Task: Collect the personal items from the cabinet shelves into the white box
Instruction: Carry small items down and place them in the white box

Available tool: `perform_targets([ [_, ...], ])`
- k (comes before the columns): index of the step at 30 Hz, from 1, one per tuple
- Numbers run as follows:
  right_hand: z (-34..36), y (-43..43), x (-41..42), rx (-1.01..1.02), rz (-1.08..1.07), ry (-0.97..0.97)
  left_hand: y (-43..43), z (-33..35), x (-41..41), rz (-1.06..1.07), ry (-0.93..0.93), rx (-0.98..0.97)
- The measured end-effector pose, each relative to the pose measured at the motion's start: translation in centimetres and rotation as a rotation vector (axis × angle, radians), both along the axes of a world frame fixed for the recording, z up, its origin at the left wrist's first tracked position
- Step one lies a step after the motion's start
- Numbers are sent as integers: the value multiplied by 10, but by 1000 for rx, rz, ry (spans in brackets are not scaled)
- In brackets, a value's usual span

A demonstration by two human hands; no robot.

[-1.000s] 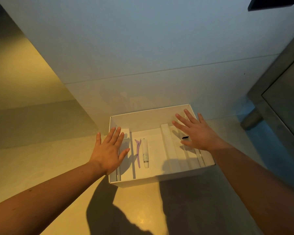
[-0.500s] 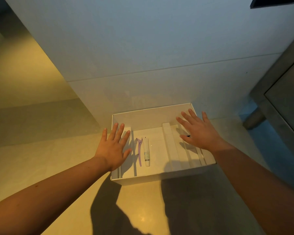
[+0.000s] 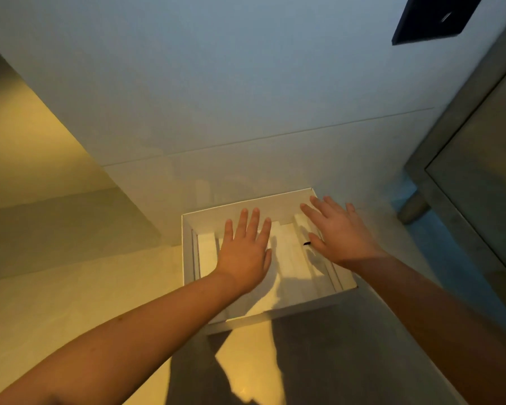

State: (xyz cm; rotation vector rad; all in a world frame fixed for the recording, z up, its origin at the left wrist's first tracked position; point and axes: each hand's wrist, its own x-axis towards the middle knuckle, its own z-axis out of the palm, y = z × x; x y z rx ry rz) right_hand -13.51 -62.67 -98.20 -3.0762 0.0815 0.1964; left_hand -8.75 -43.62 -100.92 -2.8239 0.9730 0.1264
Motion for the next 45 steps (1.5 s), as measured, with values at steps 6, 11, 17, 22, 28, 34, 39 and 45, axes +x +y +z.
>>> perform_targets([
  [6, 96, 3, -11, 224, -167, -84, -35, 79, -4, 90, -20, -178],
  [11, 198, 11, -44, 217, -223, -60, -23, 182, -21, 152, 60, -181],
  [17, 350, 3, -75, 230, -206, -74, -38, 326, -58, 95, 165, -197],
  [22, 487, -7, -82, 187, -162, -83, -64, 454, -73, 67, 178, -222],
  [28, 629, -10, -100, 168, -177, -153, -93, 611, -91, 1, 107, -214],
  [34, 731, -16, -129, 211, -215, -295, -94, 717, -117, 26, 118, -321],
  [39, 788, -11, -151, 191, -258, -356, -76, 774, -134, -95, 38, -484],
  [45, 820, 26, -180, 138, -399, -348, -55, 809, -142, -248, 124, -570],
])
